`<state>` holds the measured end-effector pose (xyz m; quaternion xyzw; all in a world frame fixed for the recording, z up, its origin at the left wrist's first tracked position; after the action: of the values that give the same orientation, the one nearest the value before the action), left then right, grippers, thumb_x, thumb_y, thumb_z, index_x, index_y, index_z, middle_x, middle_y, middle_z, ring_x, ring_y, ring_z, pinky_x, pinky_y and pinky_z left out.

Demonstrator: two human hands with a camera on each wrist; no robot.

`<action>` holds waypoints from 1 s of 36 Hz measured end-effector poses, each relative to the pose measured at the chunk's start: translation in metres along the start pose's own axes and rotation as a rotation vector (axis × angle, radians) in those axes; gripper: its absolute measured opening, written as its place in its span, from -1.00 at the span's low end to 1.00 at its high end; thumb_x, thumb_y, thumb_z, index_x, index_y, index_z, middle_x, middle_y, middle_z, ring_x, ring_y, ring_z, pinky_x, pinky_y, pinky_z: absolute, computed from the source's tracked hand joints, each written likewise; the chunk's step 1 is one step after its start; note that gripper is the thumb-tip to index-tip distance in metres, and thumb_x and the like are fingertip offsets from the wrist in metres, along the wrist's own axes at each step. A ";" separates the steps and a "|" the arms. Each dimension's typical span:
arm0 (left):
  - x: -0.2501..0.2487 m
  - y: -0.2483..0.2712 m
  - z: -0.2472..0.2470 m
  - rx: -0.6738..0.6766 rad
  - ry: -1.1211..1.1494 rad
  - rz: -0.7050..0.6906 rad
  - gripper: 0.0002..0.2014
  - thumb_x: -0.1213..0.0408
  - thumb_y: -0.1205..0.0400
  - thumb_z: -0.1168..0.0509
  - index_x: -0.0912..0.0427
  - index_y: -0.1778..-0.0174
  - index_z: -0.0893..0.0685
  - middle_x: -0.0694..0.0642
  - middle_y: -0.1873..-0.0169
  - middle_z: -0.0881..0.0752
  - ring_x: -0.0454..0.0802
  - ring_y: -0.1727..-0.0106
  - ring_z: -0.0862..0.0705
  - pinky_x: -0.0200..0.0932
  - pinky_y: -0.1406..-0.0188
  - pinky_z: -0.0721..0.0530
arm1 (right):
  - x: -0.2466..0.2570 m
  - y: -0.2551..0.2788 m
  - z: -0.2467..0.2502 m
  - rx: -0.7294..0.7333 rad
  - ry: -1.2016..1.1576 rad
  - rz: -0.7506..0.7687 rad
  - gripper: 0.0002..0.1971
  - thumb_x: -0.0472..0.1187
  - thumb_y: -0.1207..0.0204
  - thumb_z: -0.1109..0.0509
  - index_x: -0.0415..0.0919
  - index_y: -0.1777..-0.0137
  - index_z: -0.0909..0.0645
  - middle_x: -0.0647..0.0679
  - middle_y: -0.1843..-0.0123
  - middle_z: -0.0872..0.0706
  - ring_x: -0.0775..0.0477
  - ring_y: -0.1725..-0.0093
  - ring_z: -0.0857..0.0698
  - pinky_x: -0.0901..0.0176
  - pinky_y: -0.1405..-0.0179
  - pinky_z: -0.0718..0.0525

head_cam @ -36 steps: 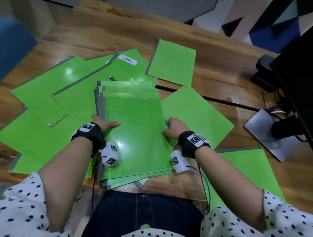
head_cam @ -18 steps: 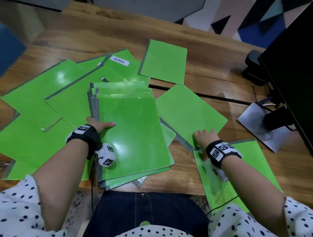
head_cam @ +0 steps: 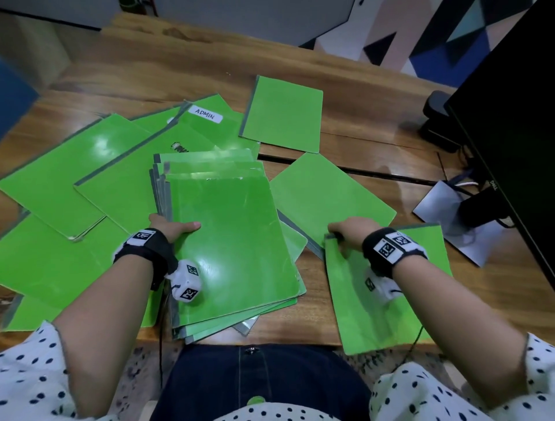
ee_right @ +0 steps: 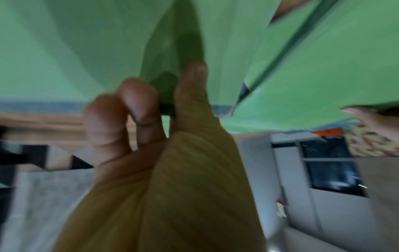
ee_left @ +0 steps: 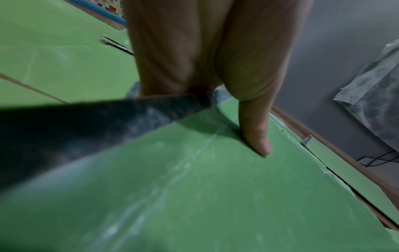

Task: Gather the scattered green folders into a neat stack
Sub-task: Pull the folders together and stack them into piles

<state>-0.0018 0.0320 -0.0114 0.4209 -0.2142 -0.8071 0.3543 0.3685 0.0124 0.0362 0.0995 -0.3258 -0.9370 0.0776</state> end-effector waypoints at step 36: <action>-0.001 0.004 0.001 0.013 -0.001 0.016 0.03 0.09 -0.40 -0.57 0.36 -0.61 -0.05 0.39 -0.50 -0.36 0.37 -0.45 -0.42 0.24 -0.40 -0.47 | -0.043 0.001 -0.085 0.247 -0.918 -0.650 -0.17 0.22 -0.39 -0.48 -0.29 -0.53 -0.39 -0.27 -0.54 -0.47 -0.29 -0.39 -0.56 -0.10 -0.19 -0.62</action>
<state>-0.0010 0.0299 -0.0078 0.4210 -0.2232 -0.8030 0.3580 0.4301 -0.0298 -0.0229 -0.2142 -0.3860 -0.8147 -0.3759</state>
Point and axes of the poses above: each hand's wrist, its own y-axis away from the middle knuckle, its own z-axis out of the back of the hand, x = y × z, the point moved 1 cm from there along -y, towards the middle knuckle
